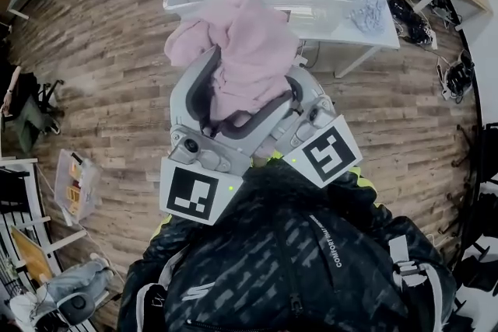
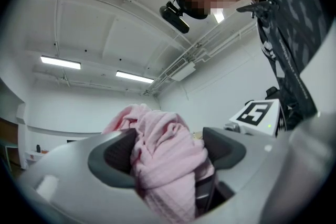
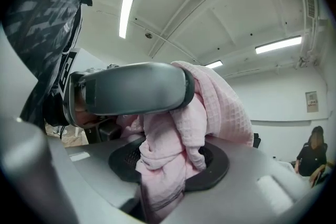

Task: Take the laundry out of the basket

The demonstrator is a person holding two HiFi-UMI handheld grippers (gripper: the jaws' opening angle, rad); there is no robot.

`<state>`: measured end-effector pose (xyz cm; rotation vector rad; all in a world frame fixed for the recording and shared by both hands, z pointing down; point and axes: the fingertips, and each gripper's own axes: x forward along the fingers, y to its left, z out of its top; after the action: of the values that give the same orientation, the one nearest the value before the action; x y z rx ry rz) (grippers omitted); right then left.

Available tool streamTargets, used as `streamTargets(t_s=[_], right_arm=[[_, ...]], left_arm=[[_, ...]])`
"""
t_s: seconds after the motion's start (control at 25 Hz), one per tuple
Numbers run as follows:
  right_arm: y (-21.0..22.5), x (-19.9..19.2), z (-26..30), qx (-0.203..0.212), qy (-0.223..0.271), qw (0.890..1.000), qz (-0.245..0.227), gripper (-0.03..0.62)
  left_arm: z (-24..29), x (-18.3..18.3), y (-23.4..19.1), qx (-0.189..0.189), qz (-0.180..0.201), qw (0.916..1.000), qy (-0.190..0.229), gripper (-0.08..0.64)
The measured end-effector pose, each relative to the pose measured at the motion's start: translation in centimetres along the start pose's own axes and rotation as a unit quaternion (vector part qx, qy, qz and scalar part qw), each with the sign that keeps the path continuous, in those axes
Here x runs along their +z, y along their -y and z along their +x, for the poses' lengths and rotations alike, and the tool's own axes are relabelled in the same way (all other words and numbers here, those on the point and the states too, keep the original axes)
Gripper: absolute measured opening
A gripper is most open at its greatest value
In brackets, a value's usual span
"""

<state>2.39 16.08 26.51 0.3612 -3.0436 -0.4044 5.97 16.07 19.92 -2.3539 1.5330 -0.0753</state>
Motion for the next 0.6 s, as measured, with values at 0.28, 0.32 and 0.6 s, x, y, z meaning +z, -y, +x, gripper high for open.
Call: streamTargets(t_s=[0.28, 0.32, 0.6], right_arm=[[-0.4, 0.3, 1.6, -0.014, 0.000, 1.000, 0.002, 0.147], [-0.3, 0.3, 1.7, -0.015, -0.001, 1.000, 0.002, 0.147], [-0.1, 0.1, 3.3, -0.018, -0.007, 1.000, 0.002, 0.147]], left_arm=[[-0.8, -0.1, -1.4, -0.011, 0.007, 0.9999, 0.004, 0.387], [-0.8, -0.1, -1.5, -0.013, 0.005, 0.9999, 0.004, 0.387], [-1.0, -0.9, -3.0, -0.019, -0.003, 0.9998, 0.000, 0.387]])
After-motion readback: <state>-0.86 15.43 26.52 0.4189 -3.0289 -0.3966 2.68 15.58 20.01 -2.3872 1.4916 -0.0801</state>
